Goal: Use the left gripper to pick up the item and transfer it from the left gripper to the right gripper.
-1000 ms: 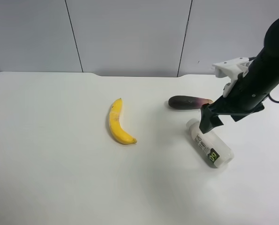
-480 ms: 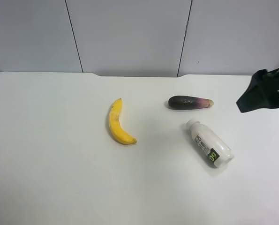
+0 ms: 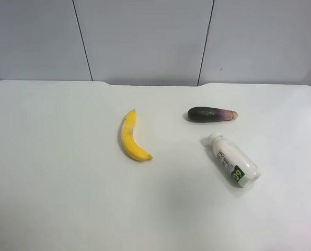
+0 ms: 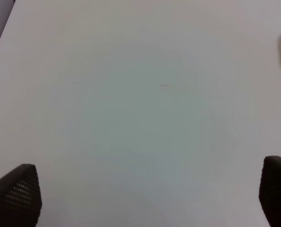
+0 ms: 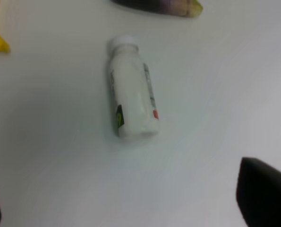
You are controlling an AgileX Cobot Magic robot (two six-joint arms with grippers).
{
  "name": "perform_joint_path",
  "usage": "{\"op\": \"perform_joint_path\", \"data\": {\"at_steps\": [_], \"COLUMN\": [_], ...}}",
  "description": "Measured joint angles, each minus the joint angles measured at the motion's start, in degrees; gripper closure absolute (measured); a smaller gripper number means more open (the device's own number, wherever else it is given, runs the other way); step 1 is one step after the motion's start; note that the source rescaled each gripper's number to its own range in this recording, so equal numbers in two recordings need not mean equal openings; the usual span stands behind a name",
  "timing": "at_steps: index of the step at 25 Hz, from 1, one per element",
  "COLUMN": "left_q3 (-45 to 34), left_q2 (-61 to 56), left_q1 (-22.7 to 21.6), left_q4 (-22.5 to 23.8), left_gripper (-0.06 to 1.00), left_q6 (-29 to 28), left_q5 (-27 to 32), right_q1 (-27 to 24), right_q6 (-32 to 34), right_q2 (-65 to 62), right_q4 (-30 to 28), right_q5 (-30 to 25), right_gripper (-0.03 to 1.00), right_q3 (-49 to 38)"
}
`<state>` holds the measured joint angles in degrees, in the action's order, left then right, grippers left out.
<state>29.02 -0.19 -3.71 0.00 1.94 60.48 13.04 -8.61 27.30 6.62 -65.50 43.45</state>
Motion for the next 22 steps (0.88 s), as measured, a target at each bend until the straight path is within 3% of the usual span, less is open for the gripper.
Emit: {"op": "perform_joint_path", "data": {"at_steps": [7,11,22], "left_q3": [0.0,0.0,0.0], "left_q2": [0.0,0.0,0.0], "left_q1": [0.0,0.0,0.0], "left_q4": [0.0,0.0,0.0], "left_gripper": [0.11,0.11,0.11], "left_q6": [0.0,0.0,0.0], "left_q5": [0.0,0.0,0.0], "right_q1": [0.0,0.0,0.0], "right_q6": [1.6,1.6,2.1], "right_q2": [-16.0,-22.4,-24.7], "right_q4": [0.0,0.0,-0.5], "right_q5": [5.7,7.5,4.4], "right_gripper": [-0.03,-0.03,-0.03], "right_q3": [-11.9,-13.4,-15.0]}}
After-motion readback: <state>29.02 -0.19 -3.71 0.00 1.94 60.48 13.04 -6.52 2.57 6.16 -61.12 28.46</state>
